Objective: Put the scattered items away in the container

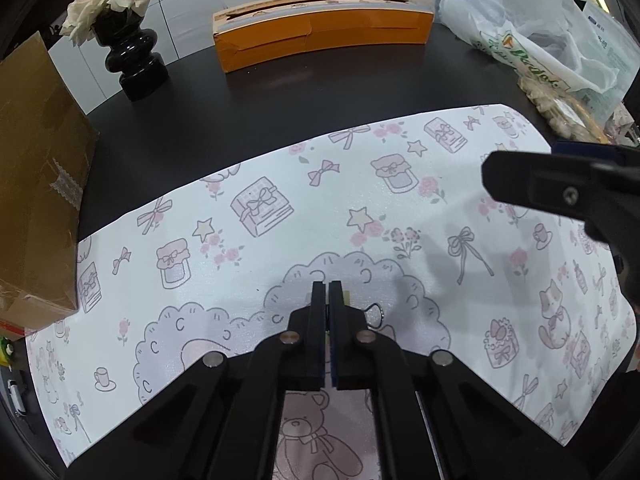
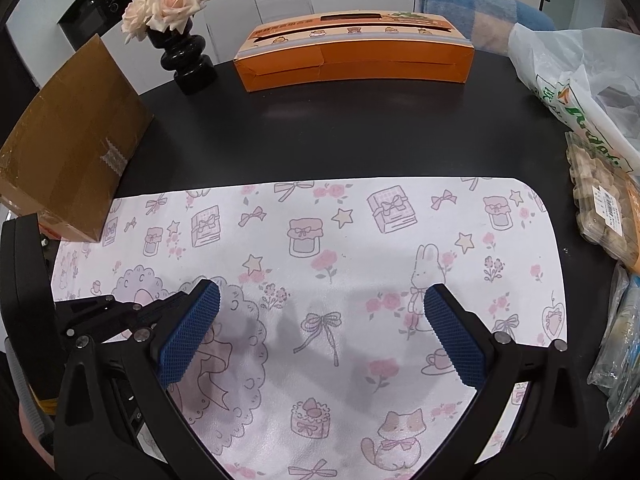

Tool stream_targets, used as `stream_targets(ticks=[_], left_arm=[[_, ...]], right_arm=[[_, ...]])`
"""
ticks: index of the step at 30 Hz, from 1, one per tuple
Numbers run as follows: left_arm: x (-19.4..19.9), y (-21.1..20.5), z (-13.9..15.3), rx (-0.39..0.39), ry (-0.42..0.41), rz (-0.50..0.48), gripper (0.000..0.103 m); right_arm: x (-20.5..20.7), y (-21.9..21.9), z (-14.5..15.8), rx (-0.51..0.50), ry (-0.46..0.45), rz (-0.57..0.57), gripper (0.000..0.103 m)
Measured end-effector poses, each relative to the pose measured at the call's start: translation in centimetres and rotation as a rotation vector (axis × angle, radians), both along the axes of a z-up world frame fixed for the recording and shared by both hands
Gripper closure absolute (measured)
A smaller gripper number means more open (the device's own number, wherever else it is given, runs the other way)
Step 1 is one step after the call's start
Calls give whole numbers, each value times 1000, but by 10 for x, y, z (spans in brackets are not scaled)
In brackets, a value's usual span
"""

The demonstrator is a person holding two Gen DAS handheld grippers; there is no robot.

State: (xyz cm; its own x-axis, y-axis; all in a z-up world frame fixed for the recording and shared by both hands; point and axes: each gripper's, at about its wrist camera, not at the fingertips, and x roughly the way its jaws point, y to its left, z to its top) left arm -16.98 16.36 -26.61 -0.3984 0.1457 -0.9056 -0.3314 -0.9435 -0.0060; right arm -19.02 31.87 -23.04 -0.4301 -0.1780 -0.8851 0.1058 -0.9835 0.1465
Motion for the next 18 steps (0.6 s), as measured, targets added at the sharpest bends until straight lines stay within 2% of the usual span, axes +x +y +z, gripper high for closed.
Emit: stream_targets(ticks=[18], left_arm=[[-3,-4,19,28,31,13,102]], right_arm=[[2,-6,1,10,5,21,0]])
